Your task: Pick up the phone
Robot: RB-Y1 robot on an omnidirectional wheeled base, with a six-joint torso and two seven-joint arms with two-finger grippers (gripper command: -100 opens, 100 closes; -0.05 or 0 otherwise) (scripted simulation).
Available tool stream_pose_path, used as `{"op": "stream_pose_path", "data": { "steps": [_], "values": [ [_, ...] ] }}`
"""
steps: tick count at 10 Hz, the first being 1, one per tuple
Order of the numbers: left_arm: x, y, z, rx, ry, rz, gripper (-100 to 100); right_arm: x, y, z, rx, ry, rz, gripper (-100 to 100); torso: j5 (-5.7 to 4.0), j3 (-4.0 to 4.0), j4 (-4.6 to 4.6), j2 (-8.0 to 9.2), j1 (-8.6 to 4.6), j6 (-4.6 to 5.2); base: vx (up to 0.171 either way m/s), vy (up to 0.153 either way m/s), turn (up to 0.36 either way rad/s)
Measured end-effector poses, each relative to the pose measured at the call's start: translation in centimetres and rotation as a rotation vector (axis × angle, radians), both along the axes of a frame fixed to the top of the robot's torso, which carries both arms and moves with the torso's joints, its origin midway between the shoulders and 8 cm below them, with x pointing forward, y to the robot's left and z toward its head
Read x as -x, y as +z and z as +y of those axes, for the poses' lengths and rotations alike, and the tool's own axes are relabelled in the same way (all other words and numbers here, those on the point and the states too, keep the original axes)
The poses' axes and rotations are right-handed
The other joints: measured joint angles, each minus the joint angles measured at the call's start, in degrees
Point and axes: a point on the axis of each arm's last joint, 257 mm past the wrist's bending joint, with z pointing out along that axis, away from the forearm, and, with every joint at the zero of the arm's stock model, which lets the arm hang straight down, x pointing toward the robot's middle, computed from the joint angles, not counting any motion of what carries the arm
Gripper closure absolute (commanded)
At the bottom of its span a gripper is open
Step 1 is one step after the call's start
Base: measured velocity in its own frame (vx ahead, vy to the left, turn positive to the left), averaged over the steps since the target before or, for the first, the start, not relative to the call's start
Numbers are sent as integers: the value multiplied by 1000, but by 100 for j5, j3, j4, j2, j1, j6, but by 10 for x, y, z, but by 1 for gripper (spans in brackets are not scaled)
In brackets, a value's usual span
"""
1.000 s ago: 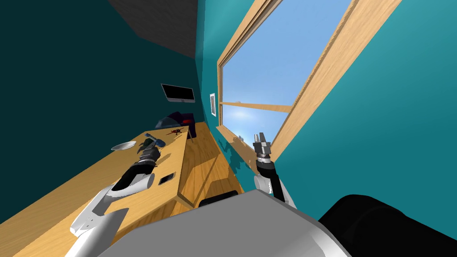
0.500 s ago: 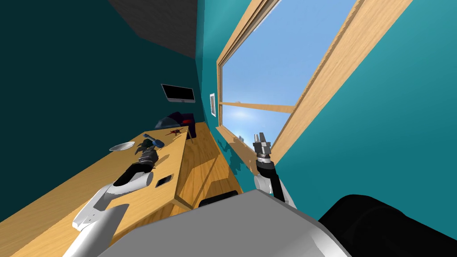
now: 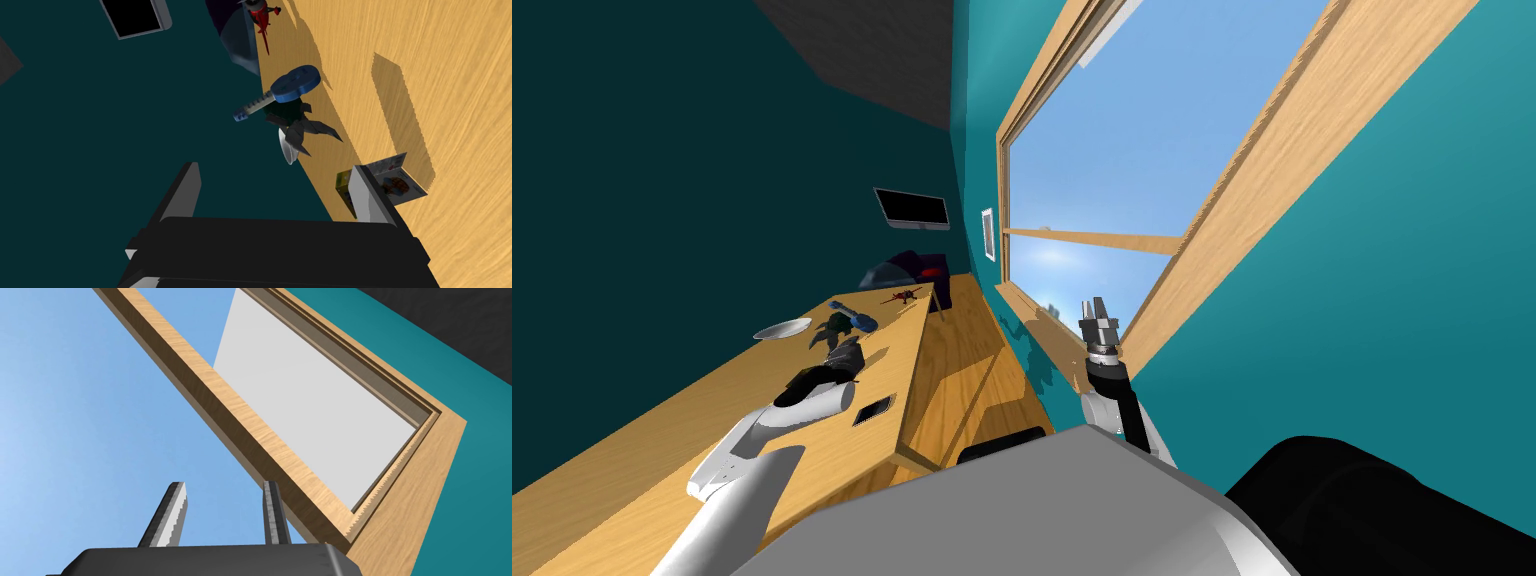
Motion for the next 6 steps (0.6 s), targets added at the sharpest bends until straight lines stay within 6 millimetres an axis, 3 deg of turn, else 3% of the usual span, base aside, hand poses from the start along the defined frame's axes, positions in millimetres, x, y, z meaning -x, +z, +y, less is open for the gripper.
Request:
{"op": "stream_pose_path", "data": {
  "steps": [6],
  "values": [
    [15, -63, 21, 99, 69, 194, -100, 0, 0, 0, 0, 0, 0, 0, -1, -4, -2, -7, -3, 0, 38, -23, 22]
  ]
}}
